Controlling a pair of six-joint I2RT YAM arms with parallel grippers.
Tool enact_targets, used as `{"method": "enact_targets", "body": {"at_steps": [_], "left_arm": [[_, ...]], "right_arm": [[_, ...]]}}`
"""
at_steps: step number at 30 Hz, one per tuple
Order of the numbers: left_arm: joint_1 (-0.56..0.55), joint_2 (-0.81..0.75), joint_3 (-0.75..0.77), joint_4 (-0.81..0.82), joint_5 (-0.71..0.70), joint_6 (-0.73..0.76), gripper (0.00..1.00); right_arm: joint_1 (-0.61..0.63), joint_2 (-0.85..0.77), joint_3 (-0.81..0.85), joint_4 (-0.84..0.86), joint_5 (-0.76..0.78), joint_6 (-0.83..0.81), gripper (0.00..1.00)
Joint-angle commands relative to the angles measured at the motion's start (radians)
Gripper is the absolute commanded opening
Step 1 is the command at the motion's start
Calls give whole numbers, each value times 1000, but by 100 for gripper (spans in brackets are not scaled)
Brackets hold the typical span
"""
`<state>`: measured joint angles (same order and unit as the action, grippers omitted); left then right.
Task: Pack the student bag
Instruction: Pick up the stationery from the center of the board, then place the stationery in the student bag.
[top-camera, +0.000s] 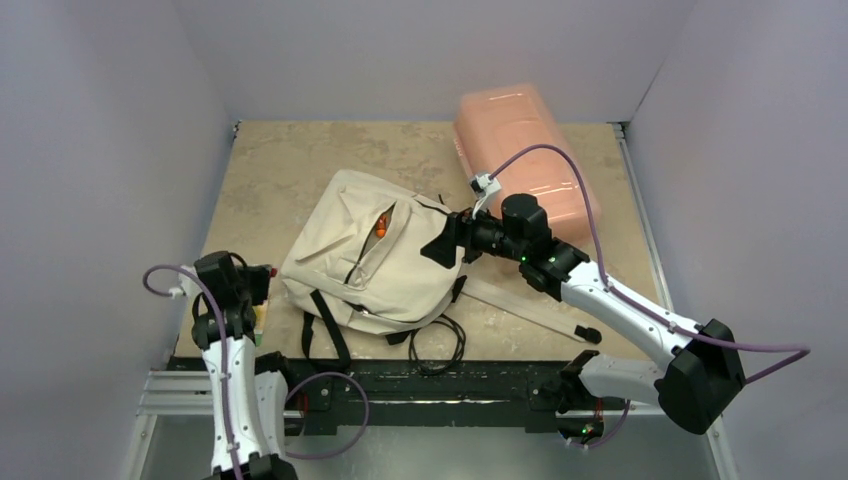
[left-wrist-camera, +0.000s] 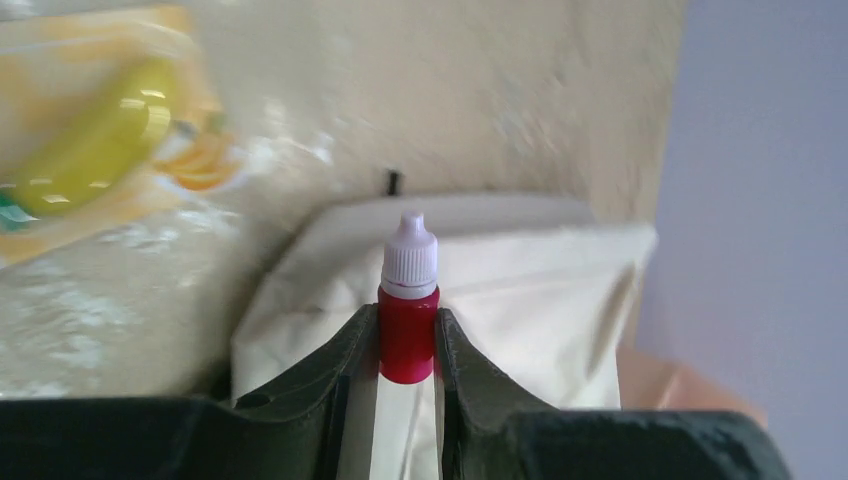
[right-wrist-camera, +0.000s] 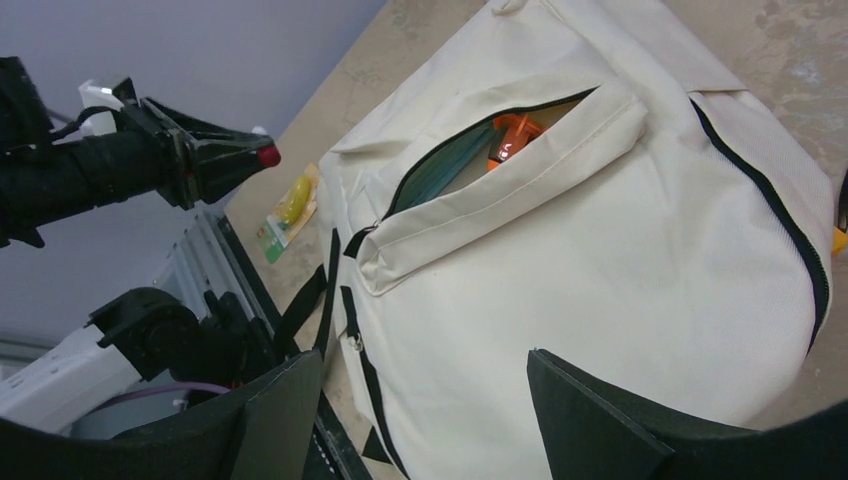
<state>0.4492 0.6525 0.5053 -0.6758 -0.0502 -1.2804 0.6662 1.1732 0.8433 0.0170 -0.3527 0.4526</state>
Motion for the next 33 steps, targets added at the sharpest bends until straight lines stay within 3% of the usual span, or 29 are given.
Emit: {"method": "enact_targets", "body": {"at_steps": [1,4,8,12,15,25,29,33], "left_arm": [[-195,-80,69,288,253,305,0],[-344,7,149,444,429,512,0],[-573,291,395,320,592,731,0],[-709,580,602,185,767,746,0],[-744,708,704,97,731,724,0],[-845,928,926,-283,353,744,9],[-852,1000,998,-362,232,736,9],[-854,1074,1049,-402,212,745,10]], "right_arm": [[-5,-32,15,48,42,-8,79],[-5,-47,0,55,50,0,79],[-5,-64,-18,63,67,9,79],[-5,-95,-23,61,91,16,79],[-4,-122,-26,55,110,19,79],[-4,-148,-35,40,127,18,79],[-5,-147,-36,45,124,21,79],[-6,-147,-33,44,121,22,79]]}}
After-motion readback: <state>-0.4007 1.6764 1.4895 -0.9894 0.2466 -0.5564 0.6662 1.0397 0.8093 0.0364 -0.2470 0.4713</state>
